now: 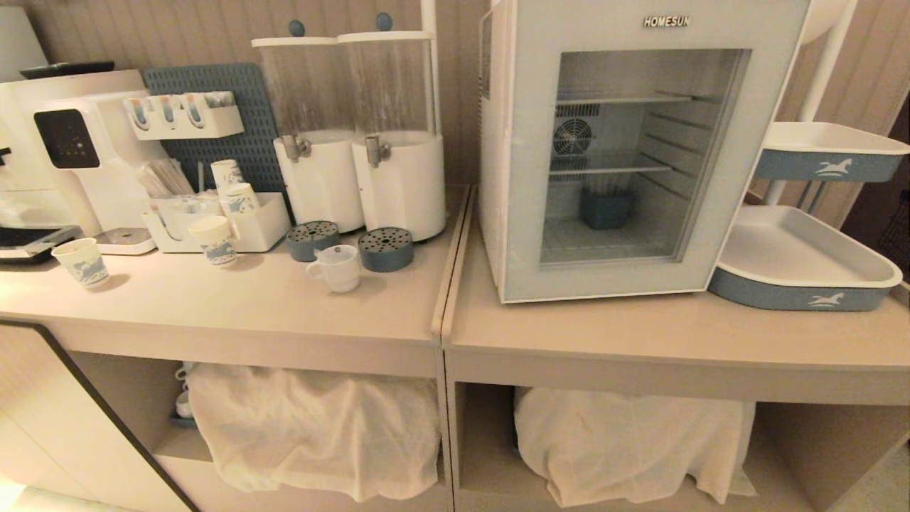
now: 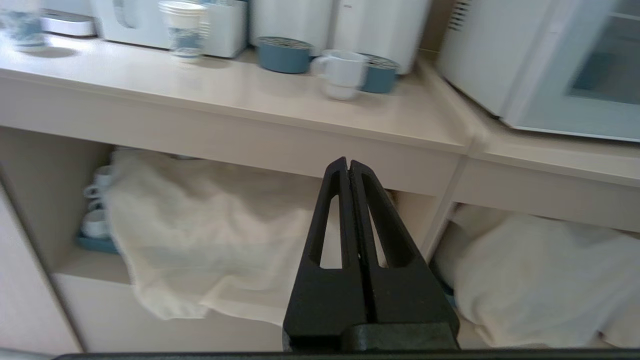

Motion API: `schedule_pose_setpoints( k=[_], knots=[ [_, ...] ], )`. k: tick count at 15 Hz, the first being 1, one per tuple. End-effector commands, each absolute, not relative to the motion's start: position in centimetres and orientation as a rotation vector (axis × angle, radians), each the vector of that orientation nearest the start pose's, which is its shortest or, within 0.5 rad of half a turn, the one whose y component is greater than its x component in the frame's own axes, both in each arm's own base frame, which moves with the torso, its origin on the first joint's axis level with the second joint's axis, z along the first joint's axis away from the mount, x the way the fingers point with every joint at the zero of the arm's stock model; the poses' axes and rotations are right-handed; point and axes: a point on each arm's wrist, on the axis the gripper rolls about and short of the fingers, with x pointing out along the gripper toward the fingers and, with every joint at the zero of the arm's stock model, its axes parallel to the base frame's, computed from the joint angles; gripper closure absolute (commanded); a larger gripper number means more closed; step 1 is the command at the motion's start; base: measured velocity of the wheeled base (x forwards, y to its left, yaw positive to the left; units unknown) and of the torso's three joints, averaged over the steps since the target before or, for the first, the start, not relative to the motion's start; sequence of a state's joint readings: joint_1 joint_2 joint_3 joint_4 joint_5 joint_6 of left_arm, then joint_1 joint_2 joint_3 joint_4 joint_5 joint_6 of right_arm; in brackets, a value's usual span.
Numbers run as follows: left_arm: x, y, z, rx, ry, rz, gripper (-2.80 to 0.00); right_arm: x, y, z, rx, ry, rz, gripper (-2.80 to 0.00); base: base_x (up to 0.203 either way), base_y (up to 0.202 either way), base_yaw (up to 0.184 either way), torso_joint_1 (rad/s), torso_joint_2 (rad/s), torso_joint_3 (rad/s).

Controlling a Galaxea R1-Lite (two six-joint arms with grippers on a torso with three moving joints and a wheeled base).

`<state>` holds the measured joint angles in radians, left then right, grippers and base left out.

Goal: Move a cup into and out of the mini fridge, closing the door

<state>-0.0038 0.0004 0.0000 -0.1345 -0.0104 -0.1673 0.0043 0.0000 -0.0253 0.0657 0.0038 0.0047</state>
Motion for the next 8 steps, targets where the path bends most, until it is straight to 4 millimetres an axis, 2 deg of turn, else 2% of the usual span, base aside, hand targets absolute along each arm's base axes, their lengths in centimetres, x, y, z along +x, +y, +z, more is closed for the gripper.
schedule_pose_setpoints(
  k=[1,8],
  knots=[
    [-2.07,-0.02,7.81,-0.168,-0.098,-0.022,0.00,-2.48,0.00,7.59,0.005,0.042,0.009,0.00,0.000,0.188,-0.001,0.002,0.00,0.001],
    [-2.07,-0.01,7.81,-0.168,-0.098,-0.024,0.00,-2.47,0.00,7.56,0.005,0.043,0.009,0.00,0.000,0.194,0.000,0.003,0.00,0.002]
  ],
)
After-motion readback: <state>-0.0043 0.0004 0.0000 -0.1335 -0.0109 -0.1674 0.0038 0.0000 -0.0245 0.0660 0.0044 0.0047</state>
